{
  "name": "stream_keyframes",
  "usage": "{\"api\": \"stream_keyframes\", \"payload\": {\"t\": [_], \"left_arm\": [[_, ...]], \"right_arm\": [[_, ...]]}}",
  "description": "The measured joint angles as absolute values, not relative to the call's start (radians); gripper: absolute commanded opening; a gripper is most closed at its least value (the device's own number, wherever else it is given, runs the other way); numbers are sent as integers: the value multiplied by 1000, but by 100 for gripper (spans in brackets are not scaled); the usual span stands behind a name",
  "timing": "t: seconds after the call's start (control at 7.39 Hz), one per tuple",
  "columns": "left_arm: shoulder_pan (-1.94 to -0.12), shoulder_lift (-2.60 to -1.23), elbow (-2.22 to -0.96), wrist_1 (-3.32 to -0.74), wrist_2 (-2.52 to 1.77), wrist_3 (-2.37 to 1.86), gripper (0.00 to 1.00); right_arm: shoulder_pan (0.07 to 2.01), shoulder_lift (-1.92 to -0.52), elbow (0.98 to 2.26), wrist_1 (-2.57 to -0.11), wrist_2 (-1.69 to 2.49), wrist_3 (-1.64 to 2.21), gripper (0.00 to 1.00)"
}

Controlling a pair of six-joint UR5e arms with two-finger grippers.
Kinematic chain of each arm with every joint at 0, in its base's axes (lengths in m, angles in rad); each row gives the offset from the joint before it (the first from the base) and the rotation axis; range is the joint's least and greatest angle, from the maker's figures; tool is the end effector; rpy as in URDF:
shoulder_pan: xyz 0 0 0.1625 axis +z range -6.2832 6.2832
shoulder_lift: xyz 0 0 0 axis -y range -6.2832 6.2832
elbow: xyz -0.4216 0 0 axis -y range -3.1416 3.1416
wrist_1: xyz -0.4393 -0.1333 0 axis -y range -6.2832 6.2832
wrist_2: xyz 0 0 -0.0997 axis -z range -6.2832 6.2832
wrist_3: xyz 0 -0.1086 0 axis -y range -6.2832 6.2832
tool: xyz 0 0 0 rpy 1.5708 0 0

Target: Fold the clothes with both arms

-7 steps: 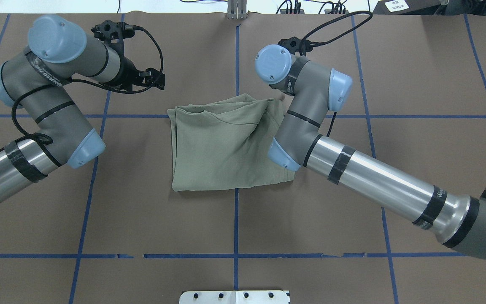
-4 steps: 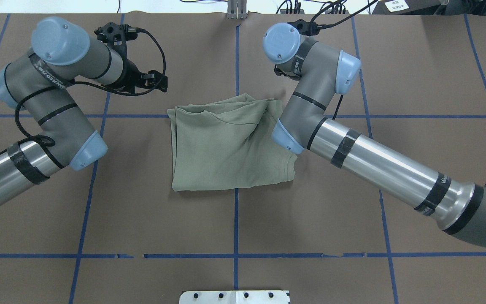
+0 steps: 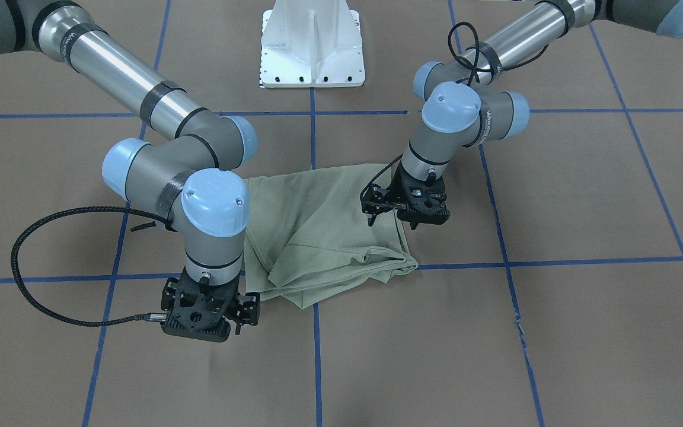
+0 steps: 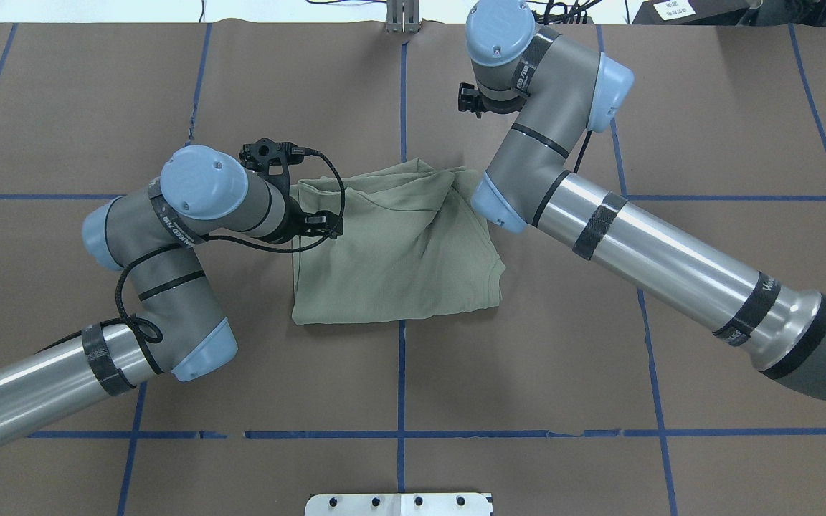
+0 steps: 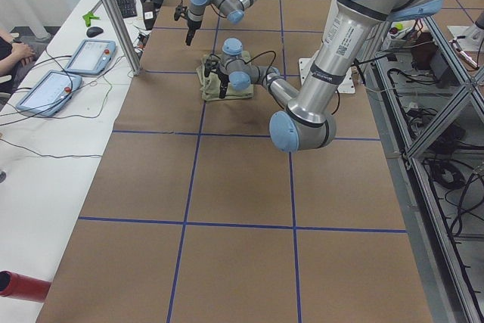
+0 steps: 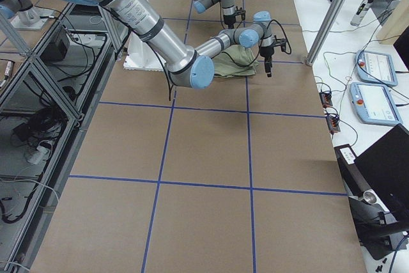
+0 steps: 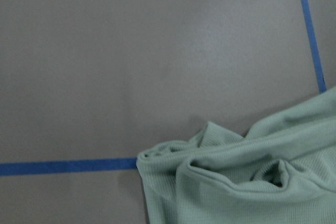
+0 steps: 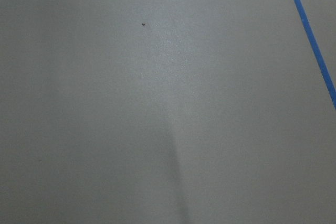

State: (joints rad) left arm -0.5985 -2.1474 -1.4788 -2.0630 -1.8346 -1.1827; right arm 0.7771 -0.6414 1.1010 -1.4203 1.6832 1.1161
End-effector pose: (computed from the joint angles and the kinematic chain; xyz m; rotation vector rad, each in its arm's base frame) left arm 0.5698 -0.5156 0.2873 0.2461 0.9694 -0.0637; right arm -0.5389 -0.7000 0.2512 0.2641 -0.5622 0.2777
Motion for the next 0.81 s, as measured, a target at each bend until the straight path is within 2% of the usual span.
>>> {"api": "stream_keyframes", "payload": {"t": [0.41, 0.81], "left_arm": [[-609, -2238, -1350, -2054, -1782, -1226, 100], [-720, -2303, -1211, -2061, -1768, -1246, 100]], "right_arm": [[777, -644, 1105, -1416, 1684, 1116, 100], [776, -647, 1106, -1416, 1683, 1116, 100]]}}
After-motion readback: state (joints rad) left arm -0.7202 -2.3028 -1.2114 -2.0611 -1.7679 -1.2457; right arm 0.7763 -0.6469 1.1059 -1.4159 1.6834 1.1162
